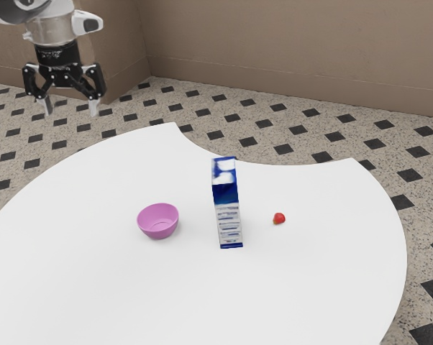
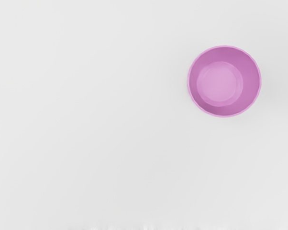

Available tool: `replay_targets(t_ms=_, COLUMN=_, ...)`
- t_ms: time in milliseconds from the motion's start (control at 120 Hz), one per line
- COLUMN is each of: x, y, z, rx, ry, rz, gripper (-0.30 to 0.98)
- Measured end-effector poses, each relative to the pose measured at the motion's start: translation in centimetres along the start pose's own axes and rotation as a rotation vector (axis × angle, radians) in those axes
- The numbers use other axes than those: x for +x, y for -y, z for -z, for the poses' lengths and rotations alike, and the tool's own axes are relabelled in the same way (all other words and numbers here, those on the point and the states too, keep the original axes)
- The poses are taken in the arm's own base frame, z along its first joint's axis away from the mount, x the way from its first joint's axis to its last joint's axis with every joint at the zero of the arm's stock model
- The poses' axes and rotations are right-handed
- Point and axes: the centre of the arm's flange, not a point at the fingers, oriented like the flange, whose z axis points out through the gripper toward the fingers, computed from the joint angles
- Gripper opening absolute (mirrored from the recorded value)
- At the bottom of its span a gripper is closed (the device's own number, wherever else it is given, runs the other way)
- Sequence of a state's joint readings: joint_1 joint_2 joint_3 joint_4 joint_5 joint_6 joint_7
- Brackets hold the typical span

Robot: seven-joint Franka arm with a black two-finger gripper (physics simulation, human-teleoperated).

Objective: Take strawberry from the bowl

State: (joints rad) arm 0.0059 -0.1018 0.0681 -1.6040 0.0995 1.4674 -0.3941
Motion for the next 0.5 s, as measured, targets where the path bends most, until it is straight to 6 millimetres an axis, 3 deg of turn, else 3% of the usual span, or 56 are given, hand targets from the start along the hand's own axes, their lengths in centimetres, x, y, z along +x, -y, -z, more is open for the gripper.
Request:
replay_targets(t_ms=92, x=0.7, y=1.6, z=-1.8, rx=0.007, ry=0.035, rz=-0.069, gripper=0.68)
replay_targets(t_ms=167, x=1.3, y=1.5, z=-3.0, rx=0.012, ry=0.04, rz=-0.141, gripper=0.69)
replay_targets(t_ms=275, x=2.3, y=1.1, z=-2.5, rx=0.01, ry=0.013, rz=-0.232, gripper=0.69)
replay_targets(t_ms=408, x=1.6, y=-1.4, z=-1.9, rx=0.008, ry=-0.011, rz=-0.366, gripper=0.69)
replay_targets(t_ms=500, x=1.2, y=-2.0, z=-1.5, rx=0.006, ry=-0.022, rz=-0.427, gripper=0.69)
